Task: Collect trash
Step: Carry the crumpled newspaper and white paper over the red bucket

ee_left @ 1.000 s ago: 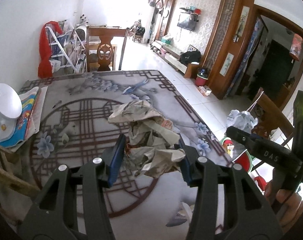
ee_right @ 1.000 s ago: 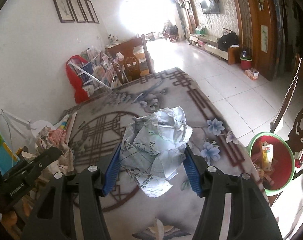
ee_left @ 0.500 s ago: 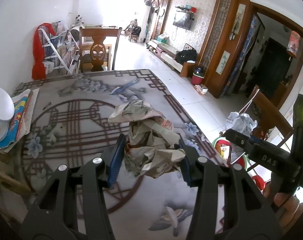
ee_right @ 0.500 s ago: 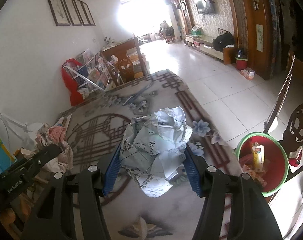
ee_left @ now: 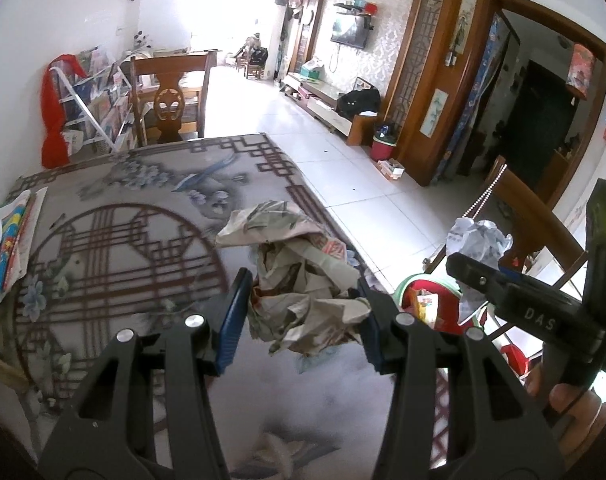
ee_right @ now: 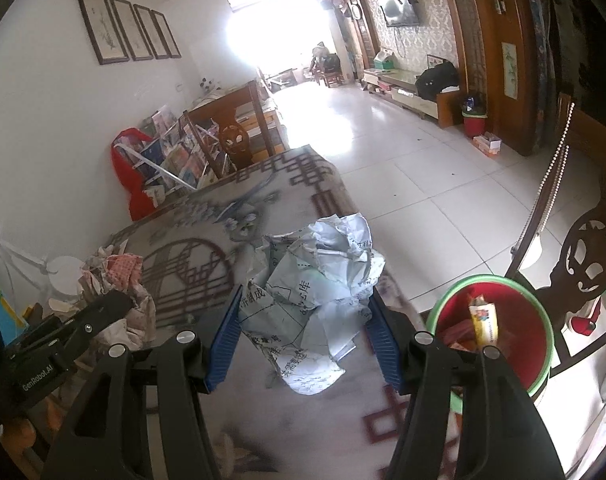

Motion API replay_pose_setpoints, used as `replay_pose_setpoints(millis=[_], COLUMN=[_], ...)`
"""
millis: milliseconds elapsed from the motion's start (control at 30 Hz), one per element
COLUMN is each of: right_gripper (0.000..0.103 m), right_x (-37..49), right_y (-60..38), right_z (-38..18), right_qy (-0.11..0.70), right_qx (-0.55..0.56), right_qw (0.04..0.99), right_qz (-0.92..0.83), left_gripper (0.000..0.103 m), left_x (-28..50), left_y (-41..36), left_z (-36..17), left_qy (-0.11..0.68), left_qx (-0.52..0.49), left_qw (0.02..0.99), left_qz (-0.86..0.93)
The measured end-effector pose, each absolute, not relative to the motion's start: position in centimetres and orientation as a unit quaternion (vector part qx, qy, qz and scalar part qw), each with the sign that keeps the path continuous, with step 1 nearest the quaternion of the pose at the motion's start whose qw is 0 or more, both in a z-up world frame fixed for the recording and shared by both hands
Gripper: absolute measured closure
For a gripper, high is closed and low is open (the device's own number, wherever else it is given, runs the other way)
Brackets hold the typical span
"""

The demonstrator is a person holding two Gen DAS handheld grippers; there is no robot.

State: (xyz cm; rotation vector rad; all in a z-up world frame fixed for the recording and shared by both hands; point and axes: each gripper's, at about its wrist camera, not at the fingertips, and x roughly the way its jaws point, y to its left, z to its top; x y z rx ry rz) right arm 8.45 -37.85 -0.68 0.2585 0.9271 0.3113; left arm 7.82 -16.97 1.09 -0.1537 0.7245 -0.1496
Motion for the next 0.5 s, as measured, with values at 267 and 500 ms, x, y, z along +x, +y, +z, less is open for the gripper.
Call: replay_pose_setpoints(millis=[267, 500], right_gripper=[0.045, 0.045], right_x=[9.6, 10.0], right_y=[-42.4, -45.5], right_z=[-1.0, -1.1], right_qy=[0.438, 0.433], right_qx=[0.133, 0.145], right_qw=[0.878, 0.881], right_qz=[0.14, 0.126], left_gripper=[0.056, 0.056], left_x=[9.4, 10.4], left_y=[-21.4, -24.5], left_z=[1.3, 1.7], left_qy=[0.355, 0.354], left_qx=[-0.064, -0.052], left_qw=[0.929, 0.929], left_qz=[-0.083, -0.096])
